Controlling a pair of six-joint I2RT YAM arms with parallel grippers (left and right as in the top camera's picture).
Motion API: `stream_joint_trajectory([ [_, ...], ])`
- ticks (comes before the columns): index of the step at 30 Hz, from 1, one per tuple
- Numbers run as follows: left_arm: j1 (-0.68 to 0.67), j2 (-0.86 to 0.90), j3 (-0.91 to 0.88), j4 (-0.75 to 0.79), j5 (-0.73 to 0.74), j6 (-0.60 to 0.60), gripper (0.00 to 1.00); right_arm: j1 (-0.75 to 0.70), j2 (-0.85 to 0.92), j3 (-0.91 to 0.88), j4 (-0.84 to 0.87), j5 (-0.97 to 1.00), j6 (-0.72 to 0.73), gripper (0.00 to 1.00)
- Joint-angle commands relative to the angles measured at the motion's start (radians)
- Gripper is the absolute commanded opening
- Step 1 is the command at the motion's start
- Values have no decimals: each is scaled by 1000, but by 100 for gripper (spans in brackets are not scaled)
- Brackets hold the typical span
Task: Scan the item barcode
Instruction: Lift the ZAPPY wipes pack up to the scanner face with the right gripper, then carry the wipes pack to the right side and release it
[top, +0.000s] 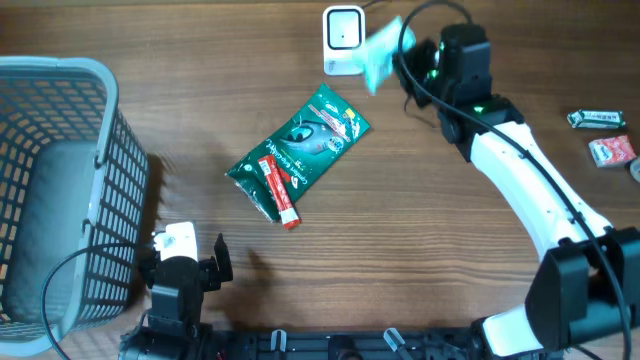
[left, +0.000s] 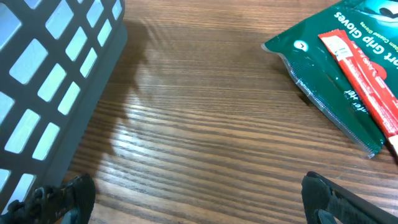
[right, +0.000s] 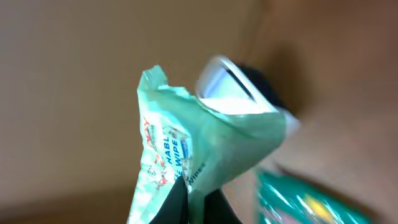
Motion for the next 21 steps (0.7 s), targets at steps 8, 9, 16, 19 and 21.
stream_joint_trajectory([
  [8, 5, -5, -10, 0, 8, 19, 100, 75, 465, 213, 454, 113, 158, 4],
  [9, 5, -5, -10, 0, 8, 19, 100, 80, 492, 247, 445, 126, 158, 4],
  [16, 6, -5, -10, 0, 8, 19, 100, 73, 521, 359, 357, 145, 92, 4],
  [19, 5, -5, -10, 0, 8, 19, 100, 38, 463, 379, 218, 140, 59, 4],
  [21, 5, -5, -10, 0, 8, 19, 100, -8, 406, 379, 80, 161, -2, 4],
])
